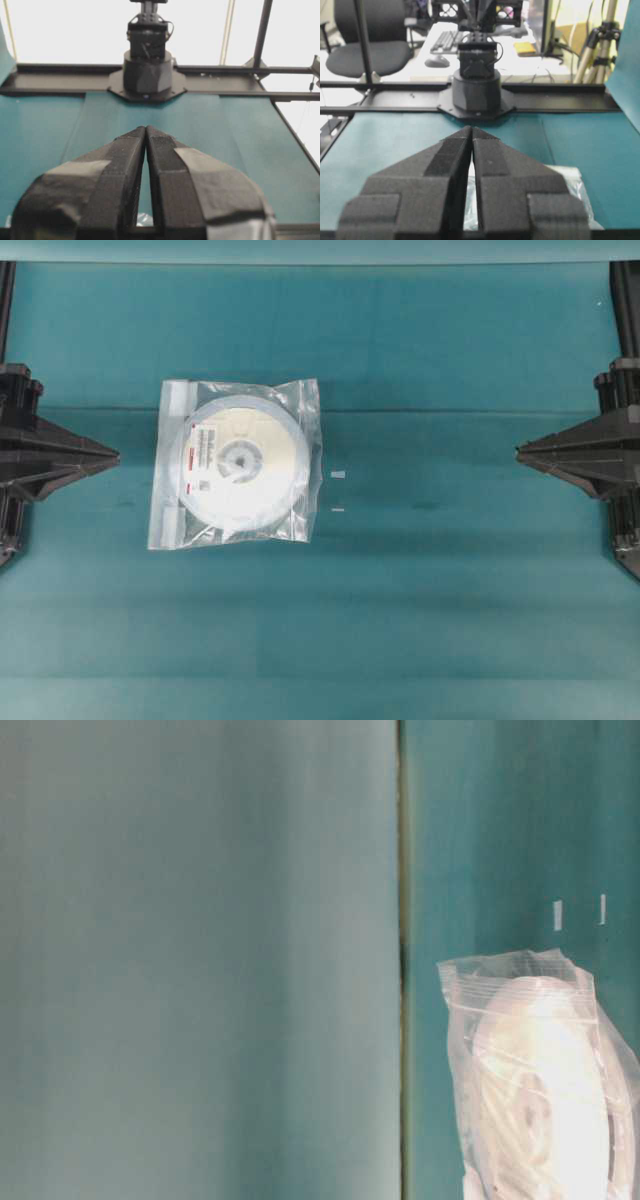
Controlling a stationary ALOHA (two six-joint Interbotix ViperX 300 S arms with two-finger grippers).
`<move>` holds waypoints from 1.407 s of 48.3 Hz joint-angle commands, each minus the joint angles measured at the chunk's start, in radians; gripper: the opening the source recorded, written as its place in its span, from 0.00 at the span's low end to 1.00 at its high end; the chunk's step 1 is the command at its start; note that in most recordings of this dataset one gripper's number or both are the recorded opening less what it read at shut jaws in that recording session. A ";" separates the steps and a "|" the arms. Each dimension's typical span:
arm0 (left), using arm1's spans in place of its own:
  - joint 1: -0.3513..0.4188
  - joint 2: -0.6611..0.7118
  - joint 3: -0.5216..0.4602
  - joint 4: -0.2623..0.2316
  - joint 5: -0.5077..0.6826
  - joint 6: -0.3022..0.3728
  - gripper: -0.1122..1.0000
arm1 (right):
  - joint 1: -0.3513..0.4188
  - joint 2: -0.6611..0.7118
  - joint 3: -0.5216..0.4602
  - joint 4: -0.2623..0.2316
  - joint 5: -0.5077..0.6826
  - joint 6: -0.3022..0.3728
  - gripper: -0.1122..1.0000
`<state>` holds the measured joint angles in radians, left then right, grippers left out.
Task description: Take out the reel from the clear zip bag.
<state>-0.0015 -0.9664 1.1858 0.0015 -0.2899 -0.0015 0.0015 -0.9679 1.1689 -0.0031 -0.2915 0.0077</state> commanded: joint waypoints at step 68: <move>0.262 0.453 0.143 0.018 0.118 -0.859 0.11 | -0.075 0.192 -0.011 0.215 0.018 0.333 0.11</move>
<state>0.2577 -0.5492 1.3346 0.0169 -0.1304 -0.8606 -0.0706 -0.7808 1.1674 0.2102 -0.2684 0.3298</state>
